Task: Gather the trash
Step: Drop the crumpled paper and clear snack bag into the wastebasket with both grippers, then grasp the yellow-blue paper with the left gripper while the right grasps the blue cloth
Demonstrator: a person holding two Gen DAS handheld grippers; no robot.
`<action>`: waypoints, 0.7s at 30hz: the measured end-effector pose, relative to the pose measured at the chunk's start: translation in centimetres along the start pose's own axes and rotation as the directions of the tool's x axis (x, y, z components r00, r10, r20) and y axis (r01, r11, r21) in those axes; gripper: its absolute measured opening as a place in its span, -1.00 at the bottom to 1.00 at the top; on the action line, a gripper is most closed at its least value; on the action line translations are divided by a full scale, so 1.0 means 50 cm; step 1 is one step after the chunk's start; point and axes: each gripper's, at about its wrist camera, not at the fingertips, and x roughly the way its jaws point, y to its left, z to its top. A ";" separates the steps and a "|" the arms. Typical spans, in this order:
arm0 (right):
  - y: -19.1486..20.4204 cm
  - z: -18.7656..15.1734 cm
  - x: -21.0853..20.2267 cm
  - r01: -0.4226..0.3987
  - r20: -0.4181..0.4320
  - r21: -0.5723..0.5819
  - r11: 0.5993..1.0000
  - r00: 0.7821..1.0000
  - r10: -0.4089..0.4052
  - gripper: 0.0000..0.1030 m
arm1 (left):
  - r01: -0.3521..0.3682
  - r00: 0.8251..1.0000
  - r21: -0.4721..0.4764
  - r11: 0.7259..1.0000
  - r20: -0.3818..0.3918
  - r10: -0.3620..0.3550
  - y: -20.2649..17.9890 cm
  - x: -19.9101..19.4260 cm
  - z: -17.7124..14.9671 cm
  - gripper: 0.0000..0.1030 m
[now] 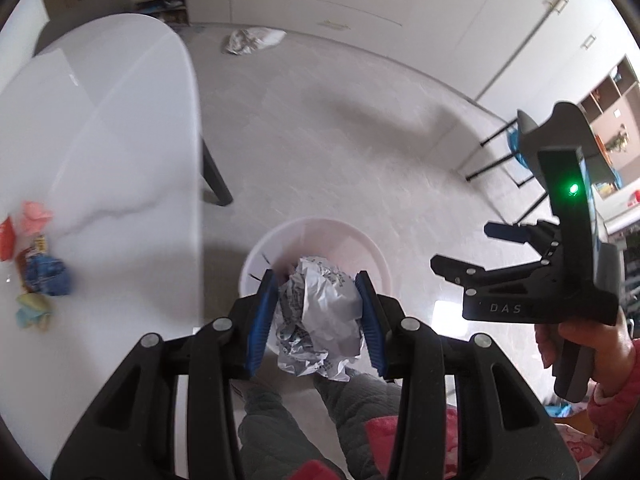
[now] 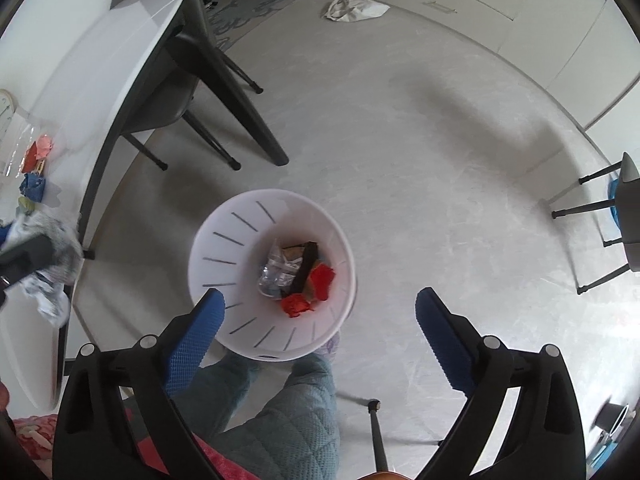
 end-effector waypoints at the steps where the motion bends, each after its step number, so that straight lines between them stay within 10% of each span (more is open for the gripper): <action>1: -0.007 0.000 -0.002 0.000 0.001 0.003 1.000 1.000 0.000 0.86 | 0.003 1.000 0.005 1.000 -0.010 -0.003 -0.010 0.006 0.002 -0.16; 6: -0.024 -0.002 -0.009 -0.008 0.012 0.018 1.000 1.000 0.008 0.86 | -0.009 1.000 0.035 0.999 -0.012 0.009 -0.034 0.005 0.002 0.77; 21: -0.009 0.001 -0.018 -0.002 0.013 0.002 1.000 1.000 0.002 0.86 | -0.028 0.999 0.002 1.000 0.021 0.027 -0.011 -0.030 -0.007 0.85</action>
